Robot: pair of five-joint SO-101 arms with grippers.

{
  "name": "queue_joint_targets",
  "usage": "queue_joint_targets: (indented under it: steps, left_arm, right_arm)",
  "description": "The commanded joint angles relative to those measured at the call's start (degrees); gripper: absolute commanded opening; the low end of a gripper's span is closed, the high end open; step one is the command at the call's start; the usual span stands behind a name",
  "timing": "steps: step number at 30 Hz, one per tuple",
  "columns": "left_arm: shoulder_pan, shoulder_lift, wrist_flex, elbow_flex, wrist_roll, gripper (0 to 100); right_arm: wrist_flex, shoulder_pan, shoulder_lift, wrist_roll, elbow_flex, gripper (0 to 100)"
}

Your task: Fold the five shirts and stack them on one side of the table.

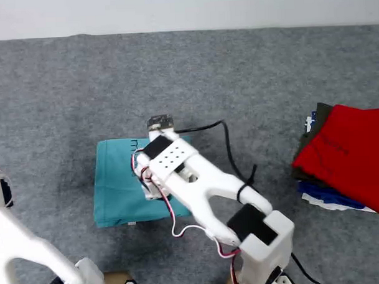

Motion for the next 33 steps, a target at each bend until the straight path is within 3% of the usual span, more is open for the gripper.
queue_joint_targets:
  steps: [1, 7, 16, 19, 22, 25, 29, 33]
  left_arm:
    - [-0.35, -1.32, 1.58, -0.13, 0.00, 1]
    - [-0.35, -1.23, 1.49, -0.13, -0.09, 1]
    - [-0.09, -1.14, 1.41, -0.04, -0.26, 1]
    - [0.00, -1.14, 1.41, -0.04, -0.26, 1]
    - [0.00, -1.14, 1.41, -0.04, -0.26, 1]
    - [0.00, -1.14, 1.41, -0.04, -0.26, 1]
    - [0.00, -1.05, 1.41, -0.04, -0.26, 1]
    - [0.00, -1.05, 1.41, -0.04, -0.26, 1]
  right_arm:
    - [-2.33, -1.10, 1.98, -0.79, -0.53, 46.0]
    - [-2.86, -1.01, 9.01, -4.13, -0.53, 43.2]
    - [-0.92, -0.92, 11.47, -1.58, -3.69, 0.1]
    - [3.47, -0.13, 11.56, -0.62, -6.68, 3.4]
    - [7.52, 2.59, 11.47, 0.53, -10.02, 0.5]
    - [12.44, 6.46, 11.47, 5.71, -13.10, 0.8]
    - [19.30, 13.93, 11.38, 14.51, -17.32, 0.8]
    - [23.96, 24.13, 11.38, 28.57, -21.54, 0.8]
